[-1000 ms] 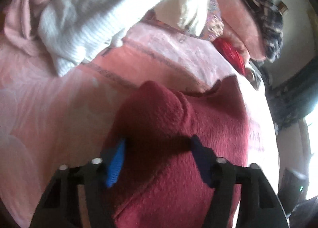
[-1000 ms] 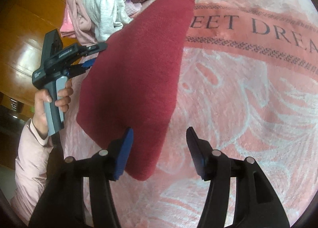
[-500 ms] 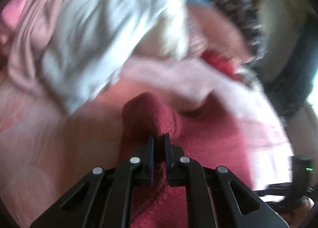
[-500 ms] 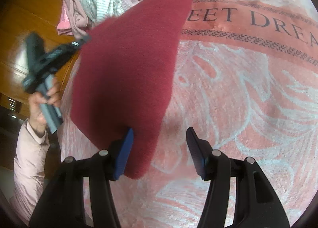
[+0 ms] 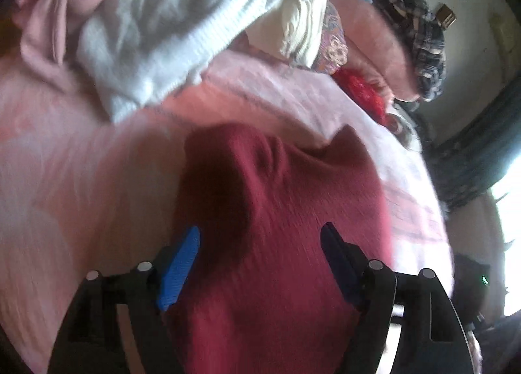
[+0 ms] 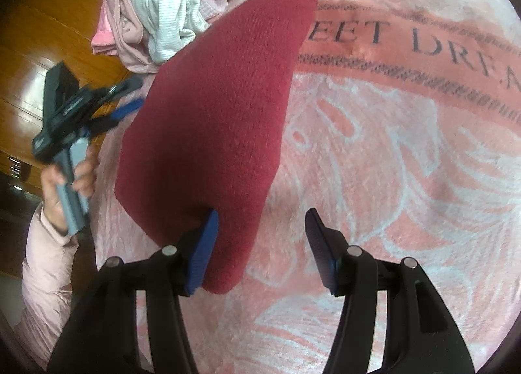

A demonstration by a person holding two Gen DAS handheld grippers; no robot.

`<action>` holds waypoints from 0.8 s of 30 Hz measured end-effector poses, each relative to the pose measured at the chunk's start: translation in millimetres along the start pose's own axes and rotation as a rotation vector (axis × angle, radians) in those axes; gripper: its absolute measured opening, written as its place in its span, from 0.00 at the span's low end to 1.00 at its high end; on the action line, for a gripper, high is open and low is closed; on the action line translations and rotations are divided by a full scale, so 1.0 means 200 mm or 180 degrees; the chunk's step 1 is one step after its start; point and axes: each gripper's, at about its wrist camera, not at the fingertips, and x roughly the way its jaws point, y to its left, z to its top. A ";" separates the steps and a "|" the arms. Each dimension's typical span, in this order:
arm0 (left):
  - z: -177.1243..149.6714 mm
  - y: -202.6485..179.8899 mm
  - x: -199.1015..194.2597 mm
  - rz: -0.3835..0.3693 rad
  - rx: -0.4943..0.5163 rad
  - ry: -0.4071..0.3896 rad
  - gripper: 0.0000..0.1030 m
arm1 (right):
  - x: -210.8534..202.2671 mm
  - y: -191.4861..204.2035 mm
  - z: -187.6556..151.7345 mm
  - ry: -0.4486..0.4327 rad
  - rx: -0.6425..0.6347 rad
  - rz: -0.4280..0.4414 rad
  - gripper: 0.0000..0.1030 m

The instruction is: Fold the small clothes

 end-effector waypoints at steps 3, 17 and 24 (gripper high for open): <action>-0.05 0.03 -0.03 -0.0040 0.0037 0.0162 0.80 | -0.02 0.02 0.03 0.0001 -0.0006 -0.0164 0.55; -0.08 0.20 0.02 -0.0296 -0.0160 0.0329 0.82 | 0.05 0.22 0.23 0.0086 -0.0092 -0.0398 0.59; -0.07 0.17 0.16 -0.0289 -0.0105 0.0516 0.84 | 0.11 0.19 0.28 0.0126 -0.0018 -0.0443 0.67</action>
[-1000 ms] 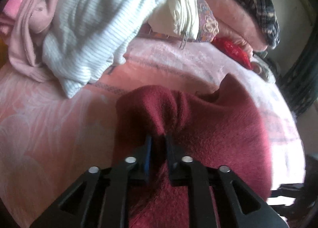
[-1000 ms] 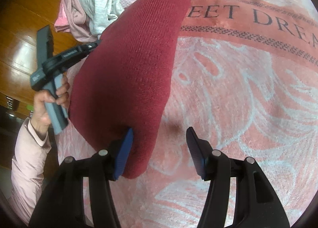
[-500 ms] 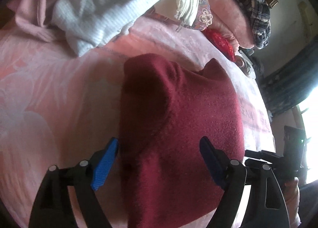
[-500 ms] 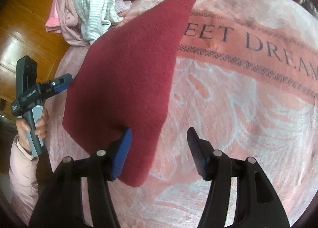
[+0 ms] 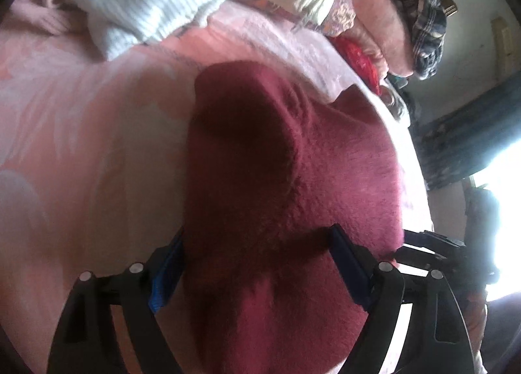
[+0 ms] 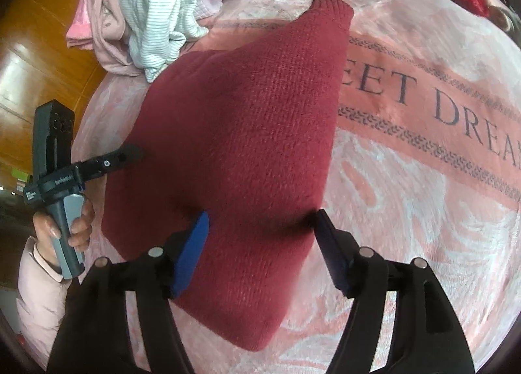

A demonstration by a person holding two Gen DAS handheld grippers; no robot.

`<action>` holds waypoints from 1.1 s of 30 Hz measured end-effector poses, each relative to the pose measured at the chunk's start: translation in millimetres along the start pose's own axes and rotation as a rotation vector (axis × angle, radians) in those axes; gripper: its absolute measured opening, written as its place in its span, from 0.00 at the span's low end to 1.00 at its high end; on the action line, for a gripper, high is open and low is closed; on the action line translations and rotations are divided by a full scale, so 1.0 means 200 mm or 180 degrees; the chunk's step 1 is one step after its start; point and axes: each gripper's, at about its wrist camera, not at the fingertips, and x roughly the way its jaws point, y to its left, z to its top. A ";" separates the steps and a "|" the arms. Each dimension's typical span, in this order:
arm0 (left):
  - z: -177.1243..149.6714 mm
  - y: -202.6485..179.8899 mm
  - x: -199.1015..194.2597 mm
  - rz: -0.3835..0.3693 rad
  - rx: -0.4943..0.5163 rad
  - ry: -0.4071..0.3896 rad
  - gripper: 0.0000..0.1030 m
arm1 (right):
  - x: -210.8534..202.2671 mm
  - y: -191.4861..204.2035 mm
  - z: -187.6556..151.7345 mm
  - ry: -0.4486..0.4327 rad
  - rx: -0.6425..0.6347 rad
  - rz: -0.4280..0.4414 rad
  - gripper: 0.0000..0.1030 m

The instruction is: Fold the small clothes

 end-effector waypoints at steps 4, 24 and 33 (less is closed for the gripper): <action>0.02 -0.01 0.08 -0.0107 -0.0055 0.0107 0.87 | 0.05 -0.04 0.02 0.0087 0.0052 0.0115 0.72; -0.18 -0.25 -0.02 -0.0773 0.0136 -0.0066 0.43 | -0.20 -0.17 -0.16 -0.0158 -0.0011 0.0508 0.36; -0.51 -0.89 0.15 -0.1050 0.0265 0.0238 0.42 | -0.62 -0.50 -0.59 -0.0088 0.0096 0.0151 0.36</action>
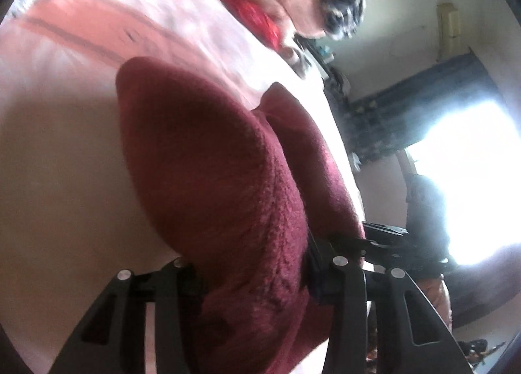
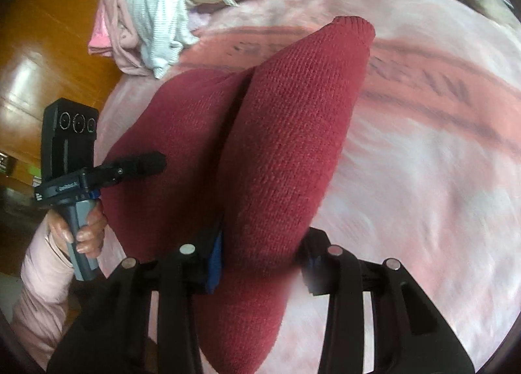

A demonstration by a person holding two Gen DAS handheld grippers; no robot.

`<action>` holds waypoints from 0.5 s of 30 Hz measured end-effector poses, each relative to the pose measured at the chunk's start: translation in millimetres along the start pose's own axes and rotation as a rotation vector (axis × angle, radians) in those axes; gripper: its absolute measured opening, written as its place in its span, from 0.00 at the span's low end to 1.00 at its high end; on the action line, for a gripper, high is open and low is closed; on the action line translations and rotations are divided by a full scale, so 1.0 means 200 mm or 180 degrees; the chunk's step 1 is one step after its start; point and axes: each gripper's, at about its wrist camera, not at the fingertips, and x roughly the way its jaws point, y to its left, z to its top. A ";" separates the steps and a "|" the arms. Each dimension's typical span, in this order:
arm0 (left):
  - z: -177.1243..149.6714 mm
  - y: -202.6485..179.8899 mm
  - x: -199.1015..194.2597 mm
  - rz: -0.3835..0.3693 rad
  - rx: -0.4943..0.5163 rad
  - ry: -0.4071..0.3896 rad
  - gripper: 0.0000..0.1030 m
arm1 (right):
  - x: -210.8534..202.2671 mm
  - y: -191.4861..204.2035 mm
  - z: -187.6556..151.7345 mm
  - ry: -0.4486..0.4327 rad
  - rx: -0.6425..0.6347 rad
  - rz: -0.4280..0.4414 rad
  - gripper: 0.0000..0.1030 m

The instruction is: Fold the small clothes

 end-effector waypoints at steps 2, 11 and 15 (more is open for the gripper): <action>-0.08 -0.12 0.07 0.0014 0.0108 0.0066 0.42 | -0.07 -0.07 -0.10 -0.0003 0.0077 0.0007 0.36; -0.43 -0.20 0.29 0.0373 0.0201 0.0380 0.42 | -0.05 -0.32 -0.48 0.0069 0.0407 0.0110 0.37; -0.51 -0.07 0.35 0.0428 0.0164 0.0347 0.49 | 0.04 -0.41 -0.57 -0.0055 0.0518 0.0248 0.40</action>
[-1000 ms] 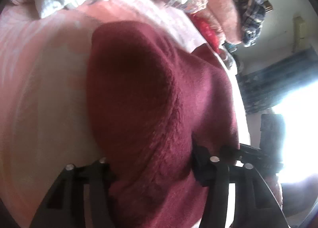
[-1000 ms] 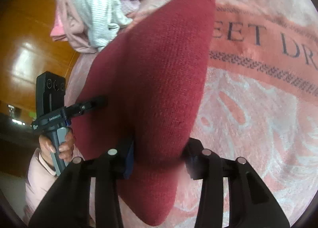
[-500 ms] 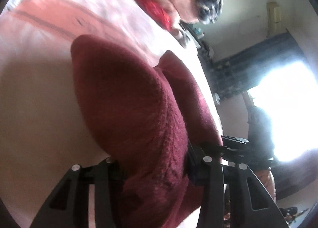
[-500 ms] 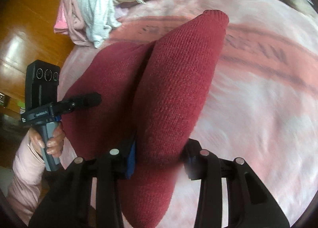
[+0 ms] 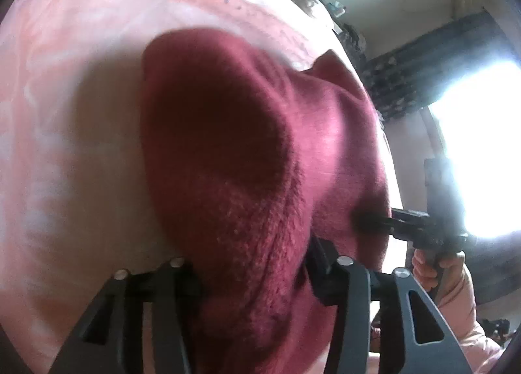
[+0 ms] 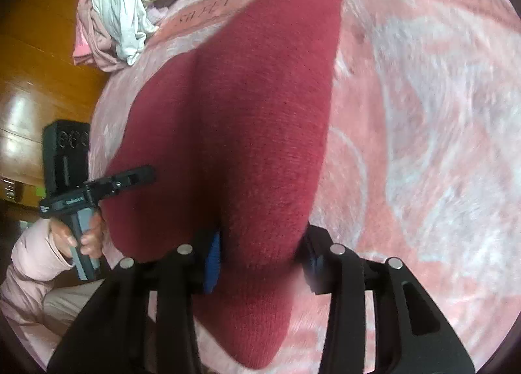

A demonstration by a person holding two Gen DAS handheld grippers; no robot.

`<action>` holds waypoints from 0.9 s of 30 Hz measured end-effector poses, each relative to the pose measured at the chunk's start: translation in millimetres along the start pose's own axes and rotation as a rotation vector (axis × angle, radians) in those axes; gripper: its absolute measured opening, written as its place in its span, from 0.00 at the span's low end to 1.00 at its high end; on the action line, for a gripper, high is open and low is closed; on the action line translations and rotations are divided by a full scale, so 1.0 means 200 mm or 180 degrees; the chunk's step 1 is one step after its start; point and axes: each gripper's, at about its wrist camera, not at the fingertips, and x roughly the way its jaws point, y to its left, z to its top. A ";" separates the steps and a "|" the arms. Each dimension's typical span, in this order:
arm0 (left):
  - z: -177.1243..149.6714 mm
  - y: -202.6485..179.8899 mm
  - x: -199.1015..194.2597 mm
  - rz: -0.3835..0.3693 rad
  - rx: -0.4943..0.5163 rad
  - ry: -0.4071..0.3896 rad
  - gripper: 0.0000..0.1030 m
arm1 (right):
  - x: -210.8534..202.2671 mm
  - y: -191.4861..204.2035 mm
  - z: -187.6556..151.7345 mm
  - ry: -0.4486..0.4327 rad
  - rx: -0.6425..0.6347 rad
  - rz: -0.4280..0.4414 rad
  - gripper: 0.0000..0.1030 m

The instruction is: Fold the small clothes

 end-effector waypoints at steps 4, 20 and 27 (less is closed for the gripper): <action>-0.04 0.00 0.02 0.0008 0.0106 -0.0102 0.55 | 0.01 -0.03 -0.03 -0.0067 0.0013 0.0015 0.46; 0.35 0.02 -0.14 -0.0126 -0.0314 -0.0187 0.72 | -0.21 0.01 0.61 -0.0374 0.0028 -0.0399 0.74; 0.40 0.05 -0.16 -0.0373 -0.0373 -0.0259 0.72 | -0.02 -0.14 0.76 -0.0282 0.0279 -0.0334 0.67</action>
